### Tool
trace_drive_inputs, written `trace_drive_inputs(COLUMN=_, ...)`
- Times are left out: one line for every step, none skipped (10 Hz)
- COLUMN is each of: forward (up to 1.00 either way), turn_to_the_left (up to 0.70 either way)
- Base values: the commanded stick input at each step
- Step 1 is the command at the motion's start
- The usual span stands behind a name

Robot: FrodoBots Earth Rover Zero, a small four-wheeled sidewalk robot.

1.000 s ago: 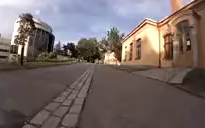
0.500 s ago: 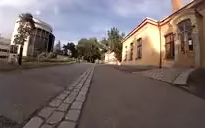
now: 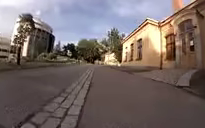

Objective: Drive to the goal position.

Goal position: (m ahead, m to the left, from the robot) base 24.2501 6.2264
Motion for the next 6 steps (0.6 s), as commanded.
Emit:
trace_drive_inputs(forward=0.45, turn_to_the_left=0.00)
trace_drive_inputs(forward=0.45, turn_to_the_left=0.00)
trace_drive_inputs(forward=0.45, turn_to_the_left=0.00)
trace_drive_inputs(forward=0.45, turn_to_the_left=0.00)
trace_drive_inputs(forward=0.45, turn_to_the_left=0.00)
trace_drive_inputs(forward=0.45, turn_to_the_left=0.00)
